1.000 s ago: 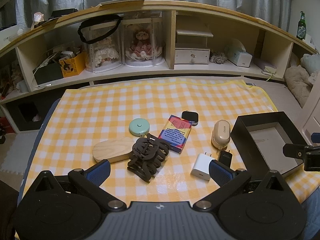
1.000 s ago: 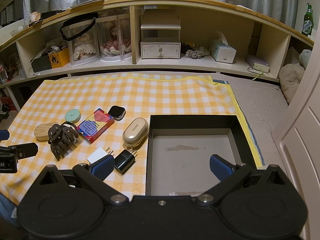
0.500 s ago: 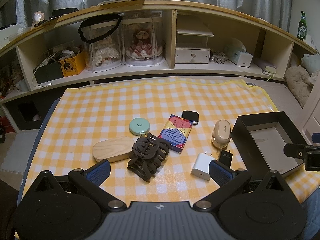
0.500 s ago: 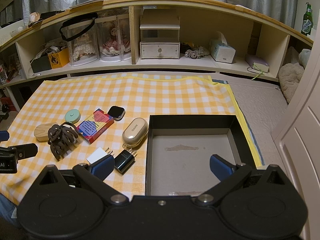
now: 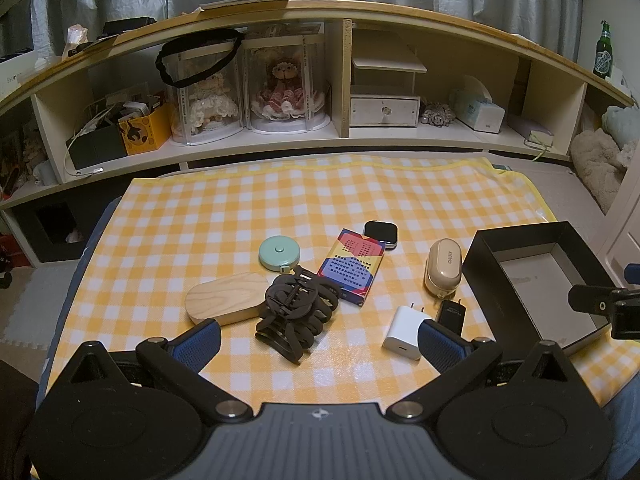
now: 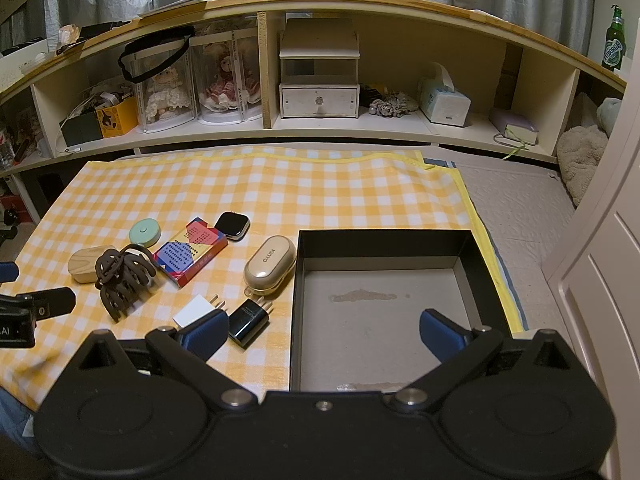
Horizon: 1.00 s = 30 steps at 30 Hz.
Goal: Organize rigid objects
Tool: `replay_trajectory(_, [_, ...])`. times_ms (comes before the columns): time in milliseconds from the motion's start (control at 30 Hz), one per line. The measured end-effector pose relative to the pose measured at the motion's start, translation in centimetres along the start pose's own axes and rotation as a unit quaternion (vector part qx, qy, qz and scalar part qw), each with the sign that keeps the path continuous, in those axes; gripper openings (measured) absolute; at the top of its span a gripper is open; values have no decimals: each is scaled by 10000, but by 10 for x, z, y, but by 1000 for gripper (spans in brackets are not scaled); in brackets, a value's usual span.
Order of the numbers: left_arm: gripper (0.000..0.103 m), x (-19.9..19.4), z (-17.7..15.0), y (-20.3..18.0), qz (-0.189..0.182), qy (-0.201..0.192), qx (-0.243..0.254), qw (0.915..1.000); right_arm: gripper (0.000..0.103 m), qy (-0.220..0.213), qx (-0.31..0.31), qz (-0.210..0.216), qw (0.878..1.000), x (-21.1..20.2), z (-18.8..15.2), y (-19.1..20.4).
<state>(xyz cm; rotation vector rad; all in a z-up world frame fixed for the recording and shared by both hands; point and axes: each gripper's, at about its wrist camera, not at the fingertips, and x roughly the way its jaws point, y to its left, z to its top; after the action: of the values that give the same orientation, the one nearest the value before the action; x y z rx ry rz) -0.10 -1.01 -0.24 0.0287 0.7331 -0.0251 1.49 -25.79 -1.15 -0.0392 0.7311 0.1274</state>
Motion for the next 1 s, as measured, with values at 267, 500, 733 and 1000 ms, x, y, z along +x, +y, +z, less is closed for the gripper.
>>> replay_trajectory(267, [103, 0, 0, 0, -2, 1, 2, 10000, 103, 2, -1, -3, 10000, -1, 1, 1])
replay_trajectory(500, [103, 0, 0, 0, 1, 1, 3, 10000, 103, 3, -2, -3, 10000, -1, 0, 1])
replay_trajectory(733, [103, 0, 0, 0, 2, 4, 4, 10000, 103, 4, -1, -4, 10000, 0, 0, 0])
replay_trajectory(1000, [103, 0, 0, 0, -1, 4, 4, 10000, 103, -5, -6, -5, 10000, 0, 0, 2])
